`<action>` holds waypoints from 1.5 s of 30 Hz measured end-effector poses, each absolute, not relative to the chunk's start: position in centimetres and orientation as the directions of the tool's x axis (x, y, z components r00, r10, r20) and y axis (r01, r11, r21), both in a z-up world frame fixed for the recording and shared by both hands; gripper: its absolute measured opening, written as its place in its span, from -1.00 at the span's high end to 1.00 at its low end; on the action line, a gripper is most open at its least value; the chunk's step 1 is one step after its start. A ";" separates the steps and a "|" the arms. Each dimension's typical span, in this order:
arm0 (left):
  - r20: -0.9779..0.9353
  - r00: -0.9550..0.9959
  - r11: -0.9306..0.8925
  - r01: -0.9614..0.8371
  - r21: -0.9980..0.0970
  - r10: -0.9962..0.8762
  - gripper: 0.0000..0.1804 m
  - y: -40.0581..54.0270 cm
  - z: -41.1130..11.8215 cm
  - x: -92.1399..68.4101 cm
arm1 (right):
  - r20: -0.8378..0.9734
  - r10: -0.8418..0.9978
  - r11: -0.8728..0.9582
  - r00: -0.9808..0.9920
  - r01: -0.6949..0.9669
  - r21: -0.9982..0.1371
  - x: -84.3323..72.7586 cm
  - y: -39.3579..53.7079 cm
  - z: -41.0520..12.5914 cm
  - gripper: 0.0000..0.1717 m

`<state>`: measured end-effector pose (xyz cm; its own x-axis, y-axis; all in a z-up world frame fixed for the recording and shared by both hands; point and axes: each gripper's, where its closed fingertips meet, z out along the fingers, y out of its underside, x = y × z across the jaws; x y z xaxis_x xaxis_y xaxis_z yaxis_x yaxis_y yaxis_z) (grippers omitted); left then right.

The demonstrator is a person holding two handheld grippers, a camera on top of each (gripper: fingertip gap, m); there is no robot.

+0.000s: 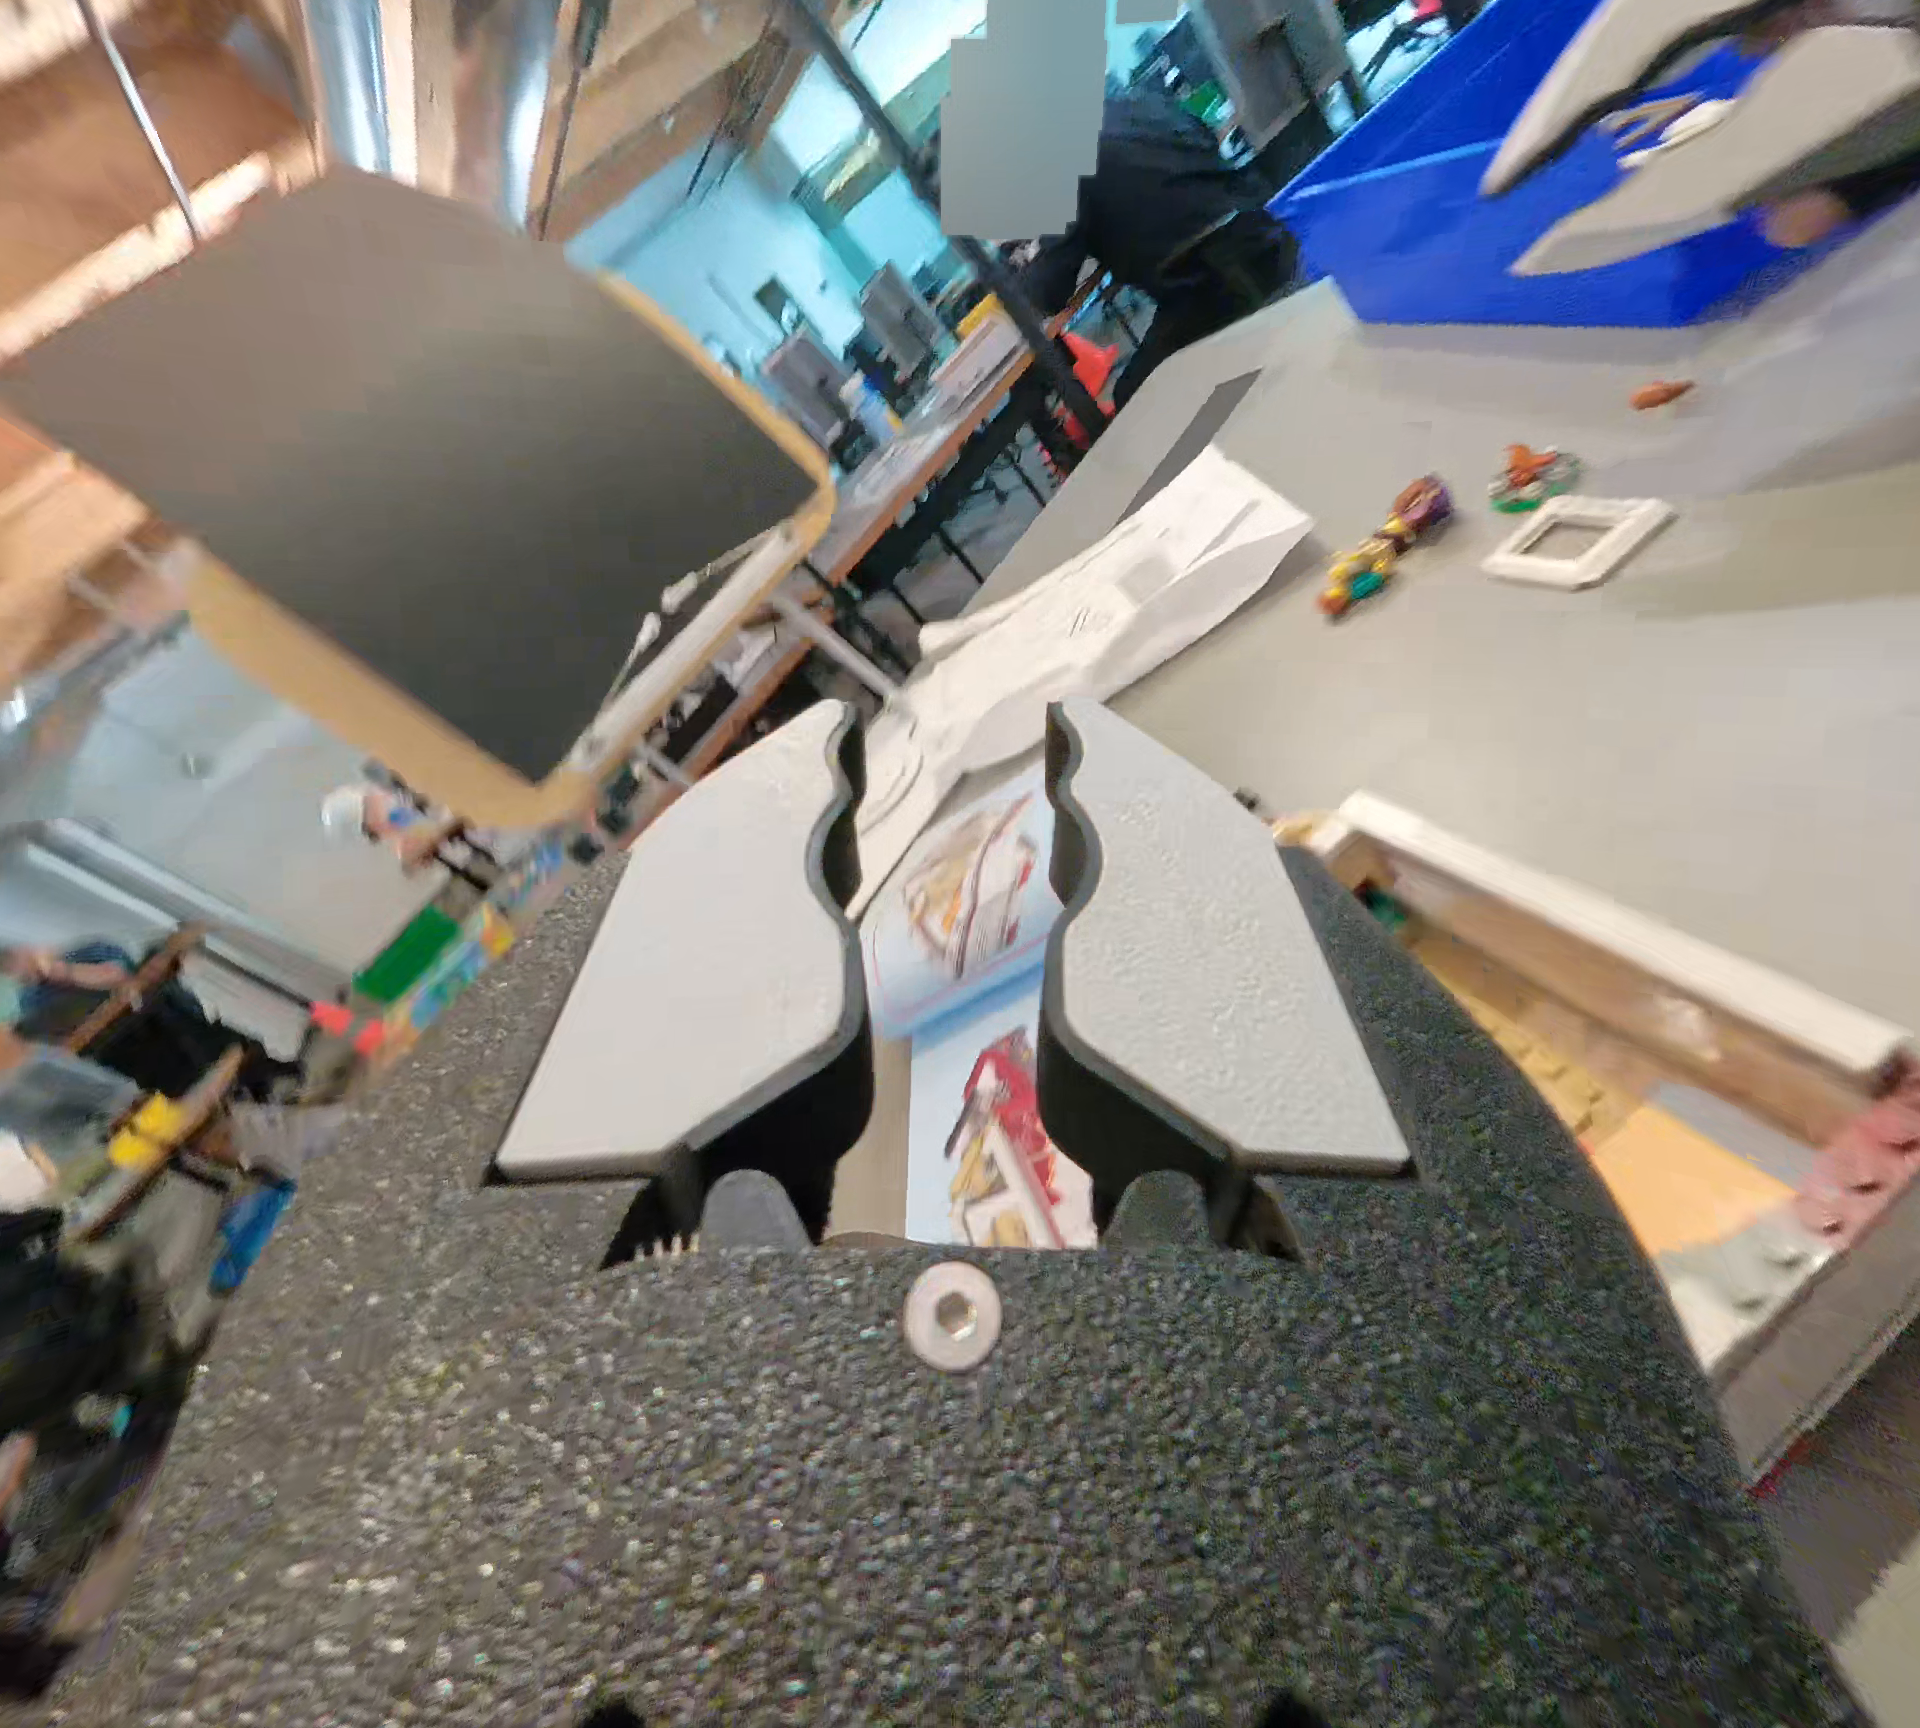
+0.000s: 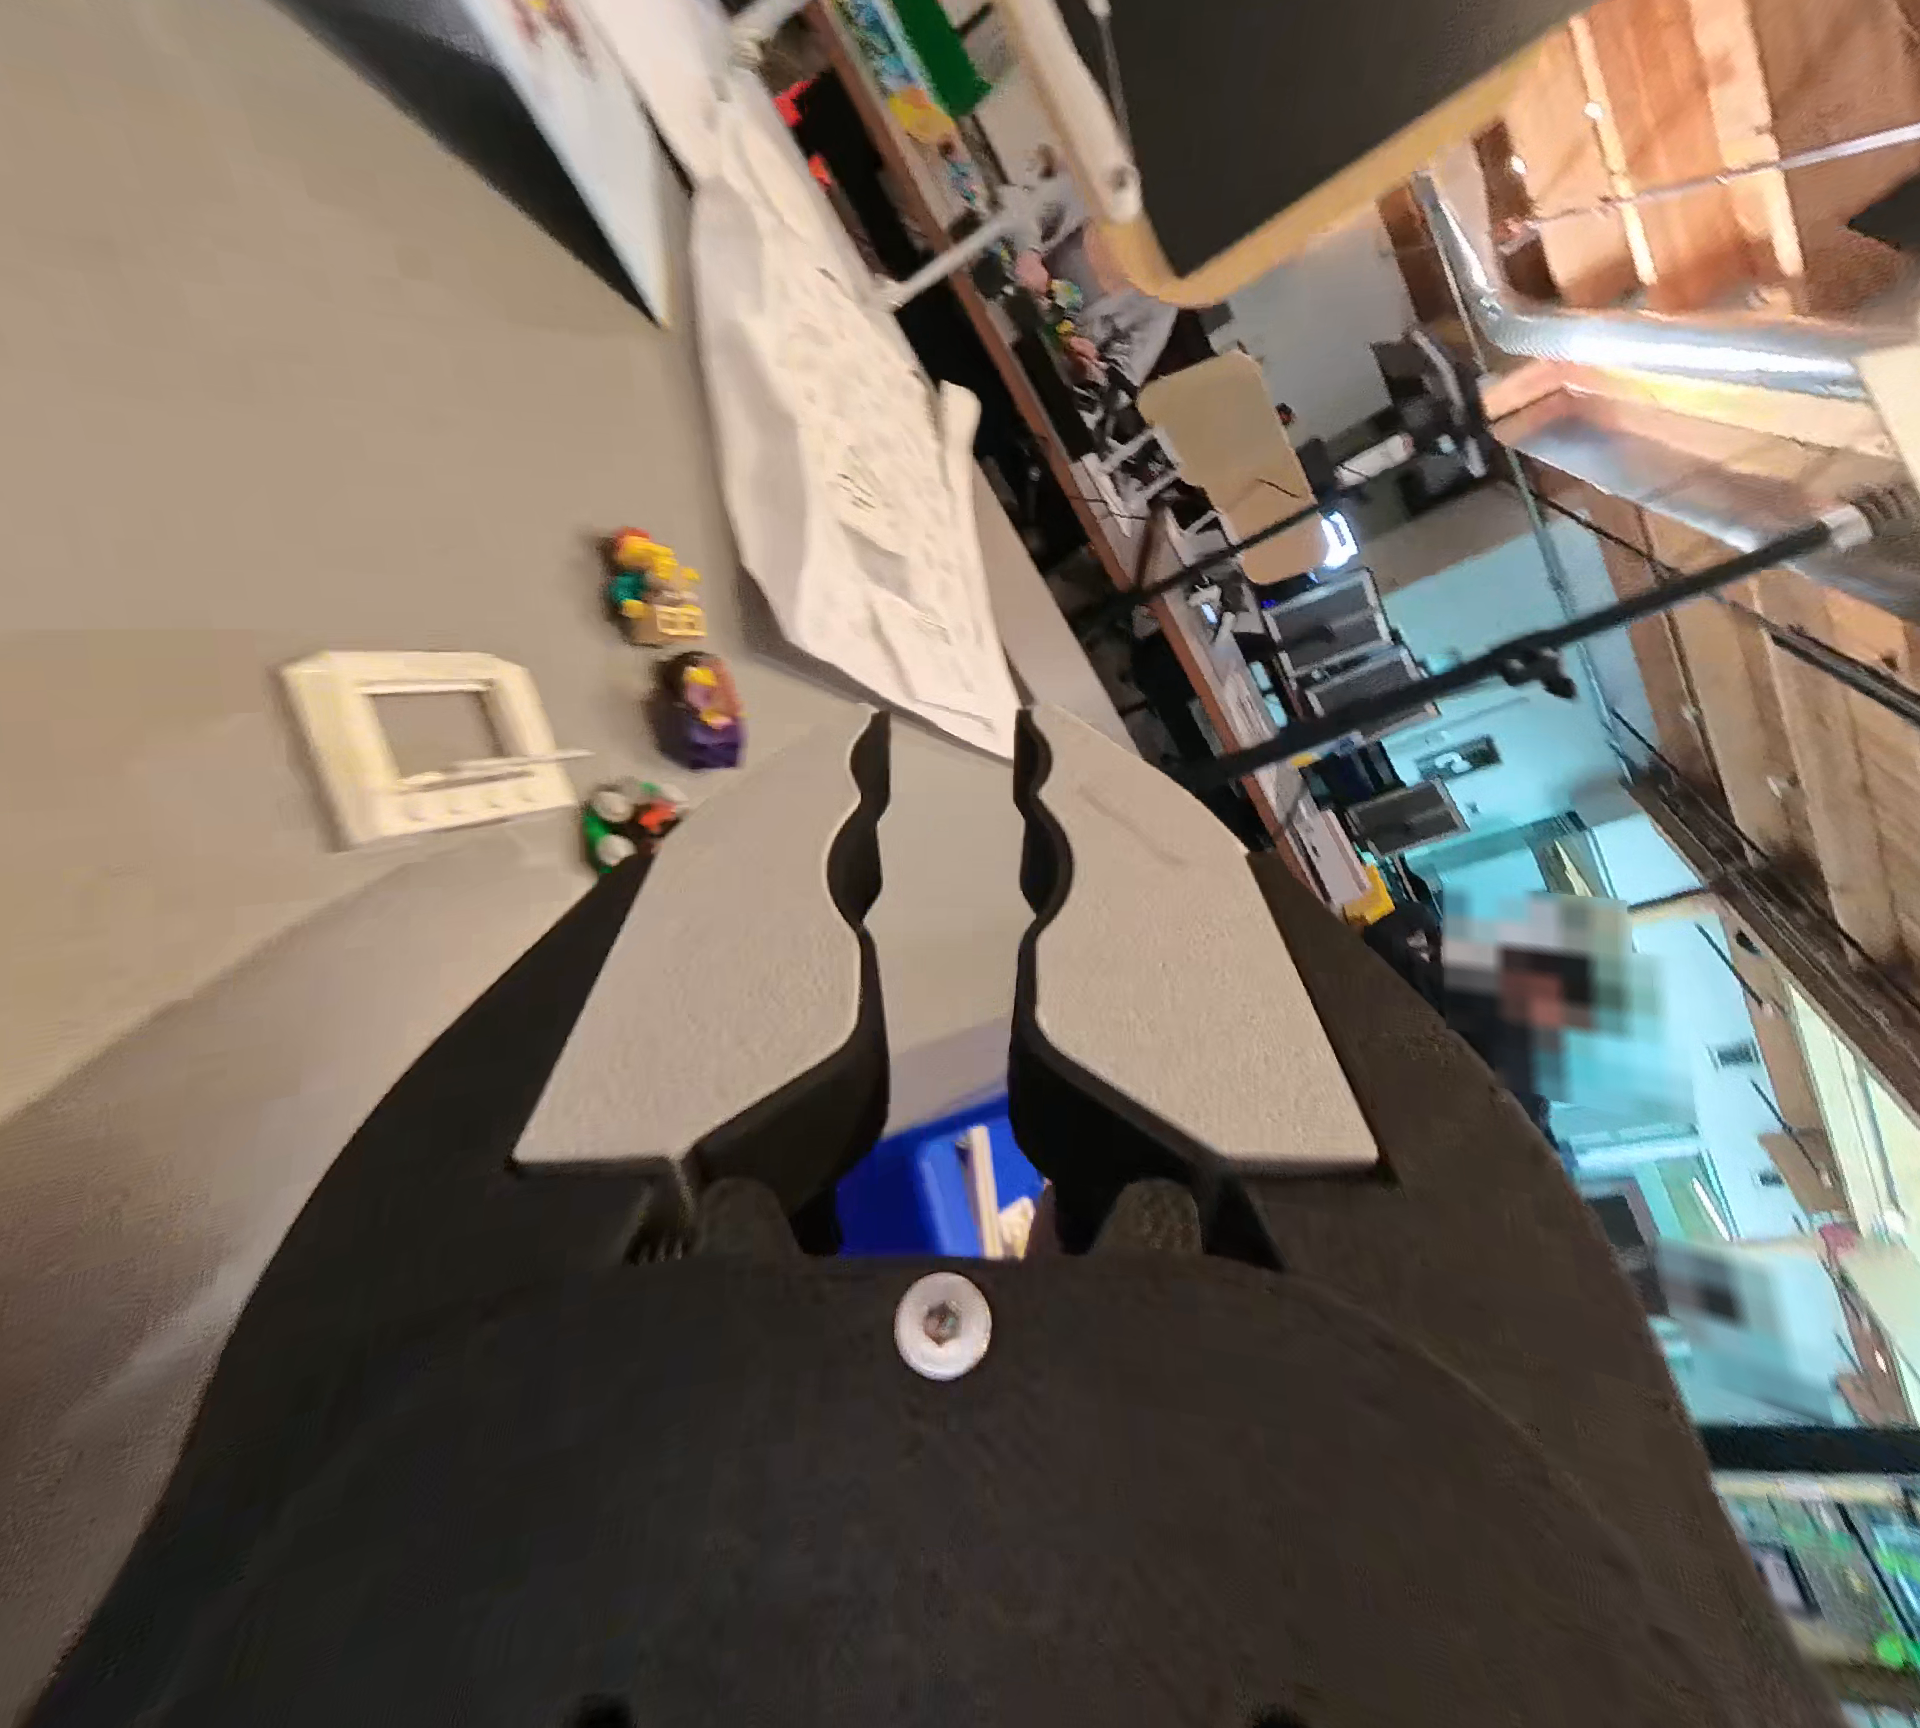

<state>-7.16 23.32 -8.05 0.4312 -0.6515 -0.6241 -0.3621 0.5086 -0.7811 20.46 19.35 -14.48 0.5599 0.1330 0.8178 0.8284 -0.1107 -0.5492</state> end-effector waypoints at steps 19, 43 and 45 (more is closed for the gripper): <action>-0.075 0.684 -0.437 -0.543 -0.717 -0.726 0.37 32.9 -22.3 -17.7 | 0.767 0.412 -0.009 0.491 0.844 -0.536 13.6 18.0 -20.1 0.75; -0.077 0.700 -0.460 -0.543 -0.702 -0.710 0.34 33.3 -22.9 -18.3 | 0.748 0.449 -0.019 0.489 0.842 -0.539 13.5 17.9 -20.9 0.75; -0.076 0.695 -0.461 -0.550 -0.696 -0.715 0.34 33.2 -23.0 -18.2 | 0.746 0.452 -0.020 0.490 0.841 -0.541 13.5 17.9 -20.9 0.76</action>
<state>-18.21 33.22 -23.05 0.6951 -0.7149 -0.0757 -0.5501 -0.4612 -0.6962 13.53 17.86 -20.90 0.4902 0.4515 0.7455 0.8409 -0.0198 -0.5409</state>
